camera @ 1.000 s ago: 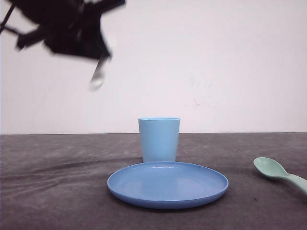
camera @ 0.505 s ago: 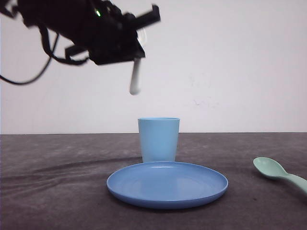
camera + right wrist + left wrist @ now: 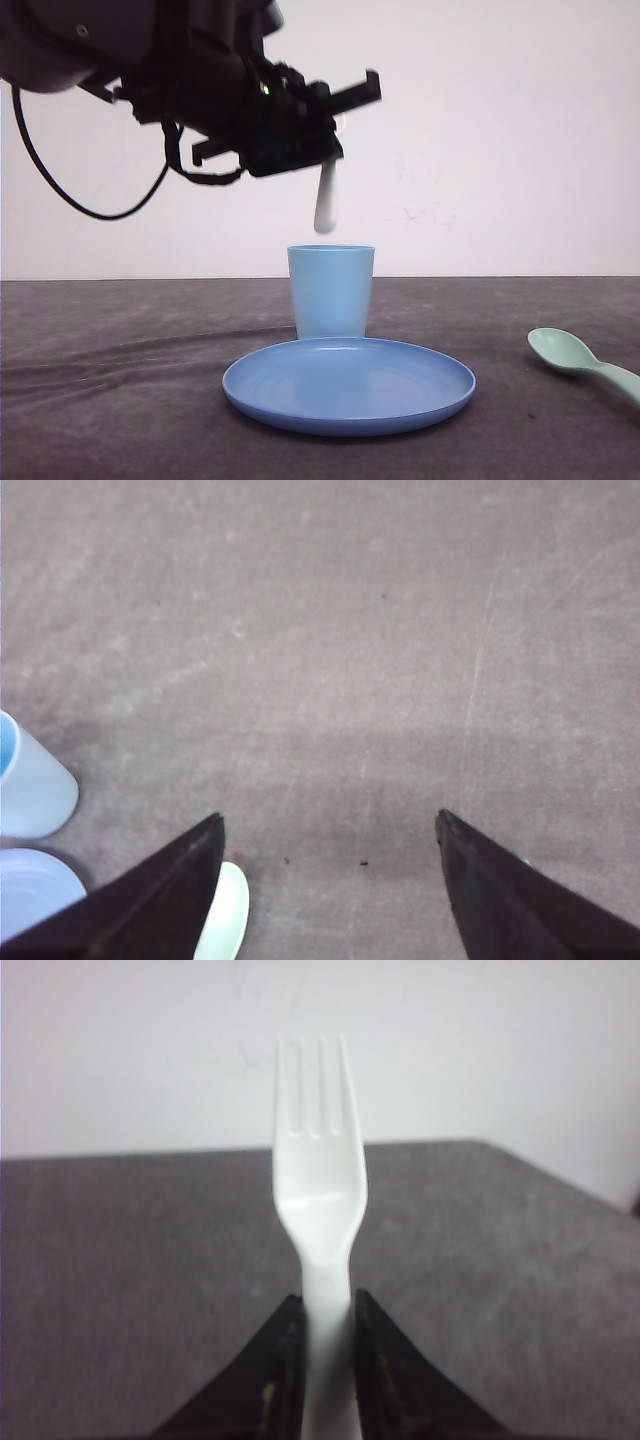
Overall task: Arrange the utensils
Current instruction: 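Lift the fork with the left gripper and drop it into the blue cup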
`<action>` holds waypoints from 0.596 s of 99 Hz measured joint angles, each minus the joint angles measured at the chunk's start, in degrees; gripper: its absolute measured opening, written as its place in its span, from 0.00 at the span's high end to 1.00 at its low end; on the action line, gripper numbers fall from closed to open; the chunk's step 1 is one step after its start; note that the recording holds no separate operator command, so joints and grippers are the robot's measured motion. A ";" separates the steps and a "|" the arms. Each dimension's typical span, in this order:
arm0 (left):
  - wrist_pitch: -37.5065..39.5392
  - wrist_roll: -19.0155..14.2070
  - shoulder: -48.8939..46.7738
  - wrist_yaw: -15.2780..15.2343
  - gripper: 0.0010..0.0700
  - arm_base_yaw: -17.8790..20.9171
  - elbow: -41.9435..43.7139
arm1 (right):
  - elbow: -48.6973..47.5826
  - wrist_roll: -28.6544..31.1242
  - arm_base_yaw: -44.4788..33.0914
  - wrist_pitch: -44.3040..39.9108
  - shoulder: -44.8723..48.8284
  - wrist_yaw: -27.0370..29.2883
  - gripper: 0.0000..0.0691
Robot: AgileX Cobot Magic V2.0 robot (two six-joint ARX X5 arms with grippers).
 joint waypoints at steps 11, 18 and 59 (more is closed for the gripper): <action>-0.74 -0.04 1.79 0.00 0.95 0.00 0.00 | 0.00 -0.28 0.00 0.02 0.02 0.02 0.39; -1.20 -0.07 2.51 0.02 0.95 0.00 0.00 | 0.00 -0.44 0.00 0.02 0.02 0.09 0.39; -1.81 -0.33 3.65 0.33 0.78 -0.02 0.00 | 0.00 -0.46 0.00 0.02 0.02 0.07 0.39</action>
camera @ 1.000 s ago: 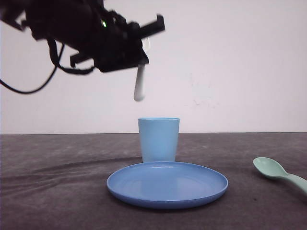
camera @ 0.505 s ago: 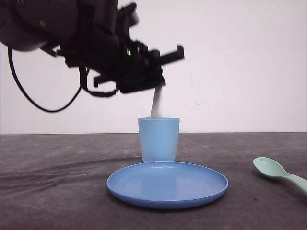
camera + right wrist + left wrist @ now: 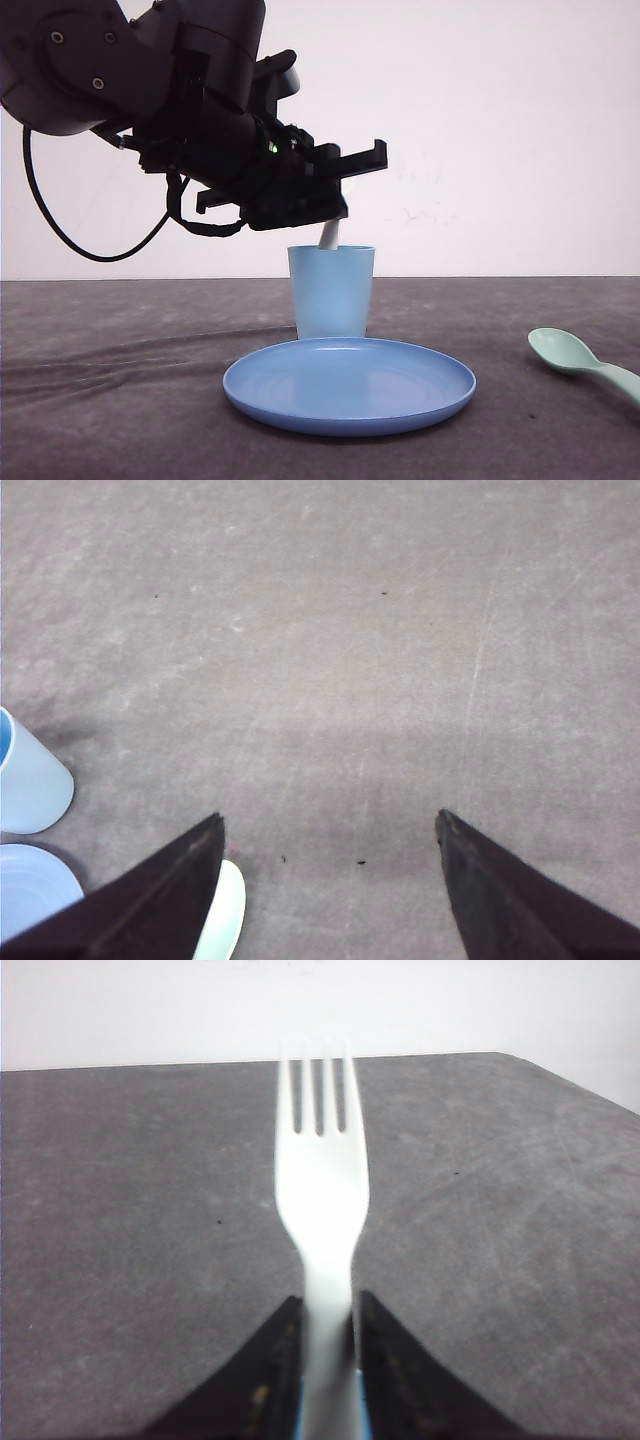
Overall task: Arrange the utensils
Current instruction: 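Lift the fork with the left gripper and drop it into the blue cup, then lower the right gripper onto the mint-green spoon and grasp its handle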
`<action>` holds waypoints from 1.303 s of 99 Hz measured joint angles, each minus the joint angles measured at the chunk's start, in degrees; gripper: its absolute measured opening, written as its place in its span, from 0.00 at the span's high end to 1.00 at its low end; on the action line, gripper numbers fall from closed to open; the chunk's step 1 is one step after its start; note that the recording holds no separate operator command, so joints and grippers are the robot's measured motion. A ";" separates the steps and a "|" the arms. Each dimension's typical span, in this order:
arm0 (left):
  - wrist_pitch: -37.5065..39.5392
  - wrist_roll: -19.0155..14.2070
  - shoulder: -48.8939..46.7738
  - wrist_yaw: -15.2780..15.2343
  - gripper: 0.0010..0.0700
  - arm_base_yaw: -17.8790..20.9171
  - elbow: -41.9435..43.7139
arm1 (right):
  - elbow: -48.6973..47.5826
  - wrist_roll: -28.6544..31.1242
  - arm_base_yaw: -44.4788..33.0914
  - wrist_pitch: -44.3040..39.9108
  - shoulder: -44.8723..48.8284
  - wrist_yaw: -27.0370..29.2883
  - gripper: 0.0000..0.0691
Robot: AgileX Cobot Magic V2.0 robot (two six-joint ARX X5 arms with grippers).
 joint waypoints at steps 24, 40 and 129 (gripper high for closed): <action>-4.26 0.02 -4.22 0.09 0.67 -0.20 0.00 | 0.00 0.07 1.07 -0.94 0.00 -0.04 0.39; -13.20 0.04 -12.13 0.09 0.67 -0.39 0.00 | 0.00 1.60 4.31 -5.60 0.02 -0.02 0.41; -66.45 1.29 -52.19 0.09 0.67 -0.50 0.00 | 0.00 15.21 27.93 -12.39 21.92 11.74 0.42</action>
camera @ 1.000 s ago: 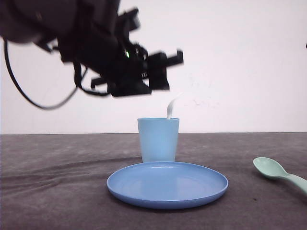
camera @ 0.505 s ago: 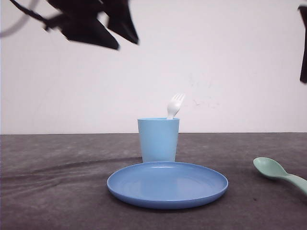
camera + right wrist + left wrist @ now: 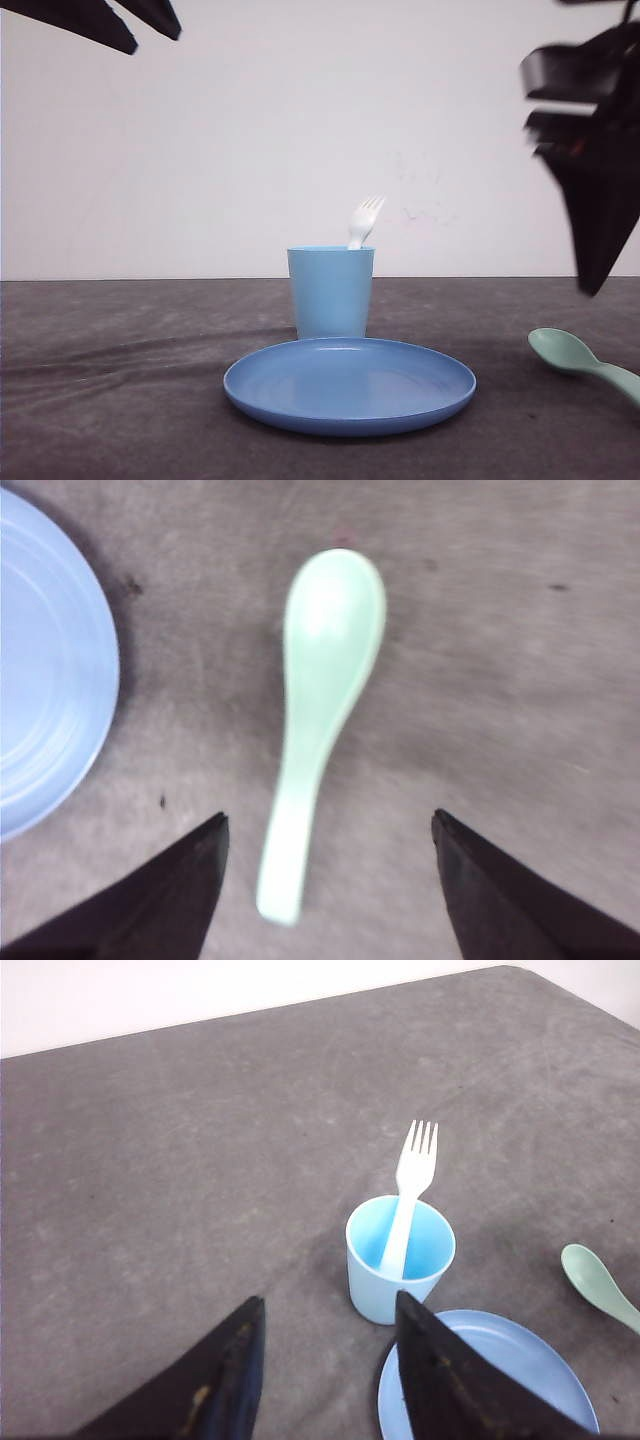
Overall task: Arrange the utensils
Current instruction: 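Lower the right gripper onto the mint-green spoon and grasp its handle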
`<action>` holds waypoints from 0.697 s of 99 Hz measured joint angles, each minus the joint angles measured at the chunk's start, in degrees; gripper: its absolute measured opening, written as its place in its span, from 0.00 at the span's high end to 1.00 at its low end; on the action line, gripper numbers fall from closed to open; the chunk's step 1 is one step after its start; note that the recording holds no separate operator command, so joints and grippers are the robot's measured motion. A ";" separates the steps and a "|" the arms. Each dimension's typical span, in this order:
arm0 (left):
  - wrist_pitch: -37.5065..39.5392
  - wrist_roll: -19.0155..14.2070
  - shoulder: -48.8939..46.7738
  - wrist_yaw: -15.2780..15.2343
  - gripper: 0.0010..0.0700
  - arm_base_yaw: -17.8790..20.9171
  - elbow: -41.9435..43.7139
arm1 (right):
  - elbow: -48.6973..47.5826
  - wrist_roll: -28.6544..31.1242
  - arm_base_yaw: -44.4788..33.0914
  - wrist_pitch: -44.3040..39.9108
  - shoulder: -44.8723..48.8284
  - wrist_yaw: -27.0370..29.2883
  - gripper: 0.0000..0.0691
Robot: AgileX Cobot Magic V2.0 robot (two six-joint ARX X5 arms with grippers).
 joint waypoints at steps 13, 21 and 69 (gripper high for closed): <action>-2.51 0.00 -1.64 0.00 0.67 0.00 0.00 | 0.00 1.46 1.66 1.55 5.11 0.59 0.42; -3.91 0.00 -2.40 0.00 0.67 0.00 0.00 | 0.00 1.92 1.99 1.79 7.80 1.49 0.42; -6.56 0.02 -3.19 0.00 0.67 0.00 0.00 | 0.00 2.54 2.08 4.74 14.93 1.90 0.71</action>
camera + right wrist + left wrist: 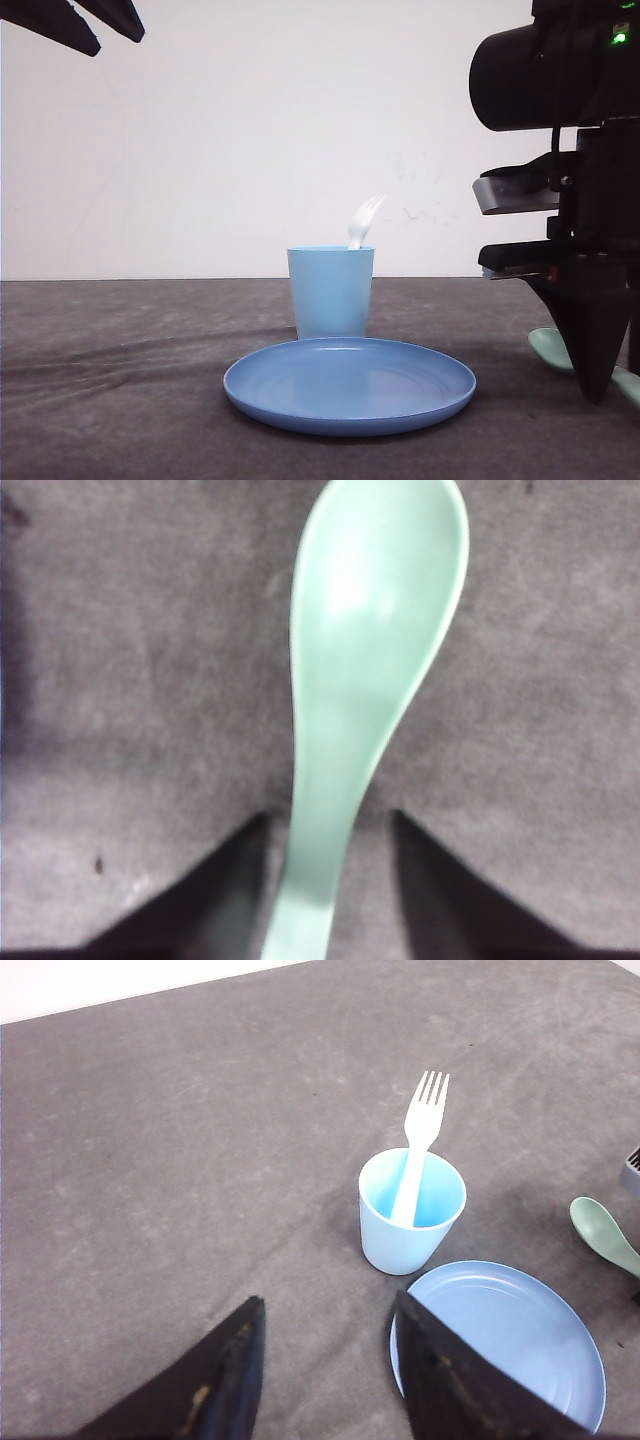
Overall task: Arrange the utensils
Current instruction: 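Lower the right gripper onto the mint-green spoon and grasp its handle, then carry the spoon with the right gripper and release it into the cup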
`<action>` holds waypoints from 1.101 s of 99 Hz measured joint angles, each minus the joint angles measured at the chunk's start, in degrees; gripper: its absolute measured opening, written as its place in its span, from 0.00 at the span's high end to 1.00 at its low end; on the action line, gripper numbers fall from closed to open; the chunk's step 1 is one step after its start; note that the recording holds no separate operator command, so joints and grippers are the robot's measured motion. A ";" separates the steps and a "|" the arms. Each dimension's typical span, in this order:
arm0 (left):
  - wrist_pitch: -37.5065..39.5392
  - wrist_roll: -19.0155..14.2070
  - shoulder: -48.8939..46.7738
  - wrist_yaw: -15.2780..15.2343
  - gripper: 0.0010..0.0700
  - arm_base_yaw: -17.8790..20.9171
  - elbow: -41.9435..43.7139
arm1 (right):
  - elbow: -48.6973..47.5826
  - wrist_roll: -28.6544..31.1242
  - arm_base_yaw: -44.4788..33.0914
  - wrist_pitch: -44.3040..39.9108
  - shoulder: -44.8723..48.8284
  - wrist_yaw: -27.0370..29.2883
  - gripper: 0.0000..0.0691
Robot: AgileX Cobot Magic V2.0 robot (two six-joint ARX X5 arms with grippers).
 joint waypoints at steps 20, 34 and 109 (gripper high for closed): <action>-0.09 0.00 0.00 0.00 0.67 0.00 0.00 | 0.00 -0.04 0.00 0.48 0.00 0.52 0.86; -0.11 0.00 0.00 0.00 0.67 0.00 0.00 | 0.00 -0.07 0.00 0.31 0.00 1.31 0.89; -1.57 -0.09 0.00 0.00 0.67 0.00 0.00 | 12.33 -4.13 3.72 6.73 -15.85 2.84 0.89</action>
